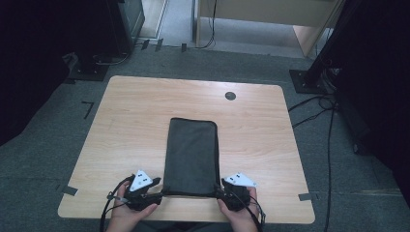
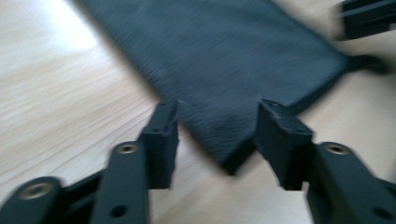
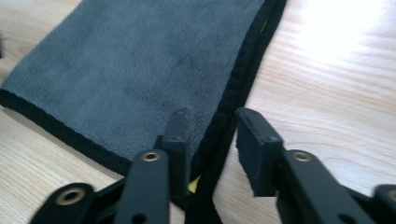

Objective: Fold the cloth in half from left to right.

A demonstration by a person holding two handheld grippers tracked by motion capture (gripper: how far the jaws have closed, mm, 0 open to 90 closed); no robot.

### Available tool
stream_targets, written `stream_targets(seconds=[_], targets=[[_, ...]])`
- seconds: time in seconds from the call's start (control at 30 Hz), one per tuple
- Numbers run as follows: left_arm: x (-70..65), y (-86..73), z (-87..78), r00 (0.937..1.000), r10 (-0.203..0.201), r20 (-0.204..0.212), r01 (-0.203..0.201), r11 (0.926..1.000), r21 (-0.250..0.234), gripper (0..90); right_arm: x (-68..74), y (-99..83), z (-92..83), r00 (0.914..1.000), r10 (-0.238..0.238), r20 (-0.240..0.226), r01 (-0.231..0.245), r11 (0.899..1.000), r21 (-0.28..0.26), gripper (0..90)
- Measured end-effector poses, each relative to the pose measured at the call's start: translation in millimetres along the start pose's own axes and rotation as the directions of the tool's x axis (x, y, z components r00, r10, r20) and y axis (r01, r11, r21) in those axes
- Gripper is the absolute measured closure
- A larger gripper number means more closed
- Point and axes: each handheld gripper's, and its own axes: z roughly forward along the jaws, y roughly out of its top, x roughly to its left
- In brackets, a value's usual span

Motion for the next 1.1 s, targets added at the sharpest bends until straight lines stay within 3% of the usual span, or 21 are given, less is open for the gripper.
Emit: stream_targets(seconds=[0.03, 0.13, 0.3, 0.37, 0.4, 0.43, 0.47, 0.5, 0.57, 0.67, 0.77, 0.83, 0.87, 0.9, 0.93, 1.0, 1.07, 1.1], targets=[[-3.6, -1.8, 4.4, 0.9988, 0.026, -0.042, -0.025, 0.9994, 0.024, 47.8, 0.0, 0.0, 0.0, 1.0000, 0.000, 0.000, 0.000, 1.000, 0.000, 59.3], [-10.0, -6.3, 3.1, 0.9909, 0.104, -0.085, -0.101, 0.9941, 0.038, 47.3, 4.9, -9.7, 3.3, 0.9979, -0.040, 0.052, 0.038, 0.999, 0.036, 50.0], [-11.3, -8.7, 1.3, 0.9902, 0.115, -0.080, -0.112, 0.9930, 0.036, 46.5, 7.1, -8.5, 3.9, 0.9957, -0.057, 0.073, 0.053, 0.997, 0.052, 45.3], [-9.3, -7.5, 0.1, 0.9919, 0.101, -0.076, -0.099, 0.9946, 0.032, 42.8, 6.2, -7.4, 3.9, 0.9969, -0.043, 0.066, 0.039, 0.998, 0.055, 41.8], [-4.1, -3.6, -1.0, 0.9935, 0.086, -0.075, -0.084, 0.9961, 0.026, 31.1, 3.0, -3.9, 1.6, 0.9997, -0.020, 0.010, 0.019, 0.999, 0.046, 36.6], [-4.1, -3.6, -1.0, 0.9935, 0.086, -0.075, -0.084, 0.9961, 0.026, 29.5, 1.4, -0.2, -0.9, 0.9997, -0.008, -0.022, 0.009, 1.000, 0.026, 35.7], [5.3, 4.6, -0.8, 0.9978, 0.031, -0.059, -0.031, 0.9995, 0.004, 28.9, -0.2, 5.2, -3.4, 0.9994, -0.015, -0.033, 0.015, 1.000, 0.004, 35.4], [5.3, 4.6, -0.8, 0.9978, 0.031, -0.059, -0.031, 0.9995, 0.004, 28.6, -1.7, 12.4, -5.0, 0.9994, -0.023, -0.027, 0.023, 1.000, -0.017, 35.5], [19.5, 22.5, 6.1, 0.9975, -0.025, -0.066, 0.023, 0.9992, -0.032, 28.4, -5.9, 32.9, -4.9, 0.9990, -0.034, -0.027, 0.033, 0.998, -0.060, 37.4], [34.8, 44.0, 21.0, 0.9943, -0.058, -0.089, 0.053, 0.9973, -0.050, 28.5, -12.6, 59.5, 5.3, 0.9983, -0.057, -0.014, 0.055, 0.994, -0.092, 42.1], [53.9, 67.5, 40.8, 0.9880, -0.094, -0.122, 0.085, 0.9933, -0.078, 31.9, -26.9, 87.0, 28.4, 0.9993, -0.031, -0.023, 0.028, 0.994, -0.106, 47.8], [58.6, 72.4, 45.5, 0.9861, -0.106, -0.128, 0.096, 0.9919, -0.083, 32.9, -37.8, 101.2, 47.8, 0.9999, -0.010, 0.001, 0.010, 0.995, -0.100, 49.9], [64.8, 78.5, 51.6, 0.9826, -0.127, -0.136, 0.115, 0.9892, -0.090, 32.9, -37.8, 101.2, 47.8, 0.9999, -0.010, 0.001, 0.010, 0.995, -0.100, 49.9], [76.7, 89.3, 62.8, 0.9720, -0.169, -0.164, 0.153, 0.9825, -0.107, 34.4, -48.4, 111.1, 67.3, 0.9997, 0.019, 0.015, -0.018, 0.996, -0.090, 50.9], [76.7, 89.3, 62.8, 0.9720, -0.169, -0.164, 0.153, 0.9825, -0.107, 34.8, -48.4, 111.1, 67.3, 0.9997, 0.019, 0.015, -0.018, 0.996, -0.090, 50.9], [91.4, 104.8, 78.6, 0.9592, -0.212, -0.187, 0.195, 0.9750, -0.107, 35.3, -61.1, 121.6, 91.4, 0.9979, 0.060, 0.025, -0.058, 0.996, -0.064, 51.0], [95.3, 109.9, 83.5, 0.9579, -0.217, -0.188, 0.202, 0.9744, -0.100, 35.2, -64.1, 124.5, 97.4, 0.9970, 0.067, 0.039, -0.064, 0.996, -0.064, 51.0], [100.0, 120.2, 93.6, 0.9582, -0.207, -0.197, 0.194, 0.9775, -0.083, 35.0, -71.2, 130.5, 106.5, 0.9961, 0.070, 0.054, -0.066, 0.996, -0.062, 50.4]])
